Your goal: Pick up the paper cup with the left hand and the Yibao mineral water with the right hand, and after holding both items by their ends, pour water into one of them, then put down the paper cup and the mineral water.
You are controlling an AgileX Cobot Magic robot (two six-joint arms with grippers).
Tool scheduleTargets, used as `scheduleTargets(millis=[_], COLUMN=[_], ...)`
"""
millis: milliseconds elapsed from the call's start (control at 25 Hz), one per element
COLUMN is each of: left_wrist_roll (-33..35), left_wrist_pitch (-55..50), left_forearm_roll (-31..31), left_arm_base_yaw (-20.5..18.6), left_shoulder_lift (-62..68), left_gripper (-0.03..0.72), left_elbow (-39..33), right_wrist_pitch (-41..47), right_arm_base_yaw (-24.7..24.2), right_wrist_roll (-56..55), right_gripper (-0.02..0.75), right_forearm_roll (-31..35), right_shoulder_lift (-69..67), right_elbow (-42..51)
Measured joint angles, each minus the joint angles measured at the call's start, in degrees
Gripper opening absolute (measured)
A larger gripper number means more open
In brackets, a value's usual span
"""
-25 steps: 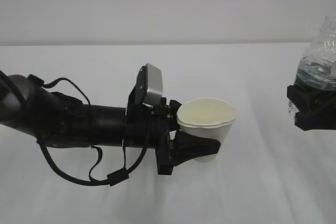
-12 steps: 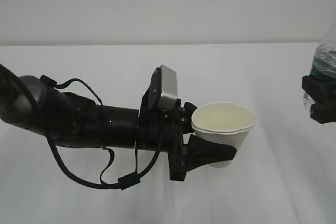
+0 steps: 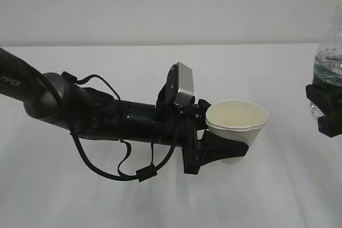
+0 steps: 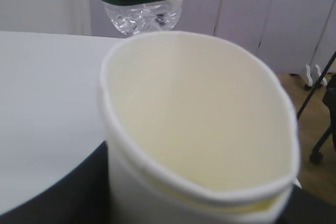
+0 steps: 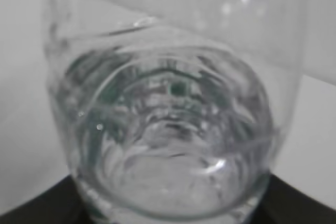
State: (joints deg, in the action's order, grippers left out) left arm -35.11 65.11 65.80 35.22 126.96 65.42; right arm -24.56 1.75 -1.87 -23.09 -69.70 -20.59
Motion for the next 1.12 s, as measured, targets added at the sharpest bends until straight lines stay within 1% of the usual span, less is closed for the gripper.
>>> scheduleTargets(millis=[160,440,600,800,1120], left_wrist_roll=[-0.26,-2.41,-4.88,-6.77,-8.84], left_wrist_pitch=[-0.12,-0.12,-0.12,0.59,0.69], left_forearm_roll=[1.16,1.9,2.33,2.69,3.46], left_arm_base_yaw=[0.0,0.0,0.0,0.0,0.49], left_shoulder_lift=[0.22,0.22,0.22,0.22,0.22], left_gripper=[0.436,0.436,0.436,0.436,0.436], left_elbow=[1.01,3.89,4.26,4.26,4.26], right_wrist_pitch=[2.6,3.02,3.92,7.11,7.37], right_arm_base_yaw=[0.0,0.0,0.0,0.0,0.0], right_wrist_roll=[1.87,6.77,10.08,14.91,20.69], right_gripper=[0.405,0.405,0.405,0.405,0.405], right_forearm_roll=[-1.93,-2.78,-2.87,-2.87,-2.68], right_shoulder_lift=[0.73,2.29,2.26,2.26,2.26], right_elbow=[-0.84,-1.53,-1.53,-1.53,-1.53])
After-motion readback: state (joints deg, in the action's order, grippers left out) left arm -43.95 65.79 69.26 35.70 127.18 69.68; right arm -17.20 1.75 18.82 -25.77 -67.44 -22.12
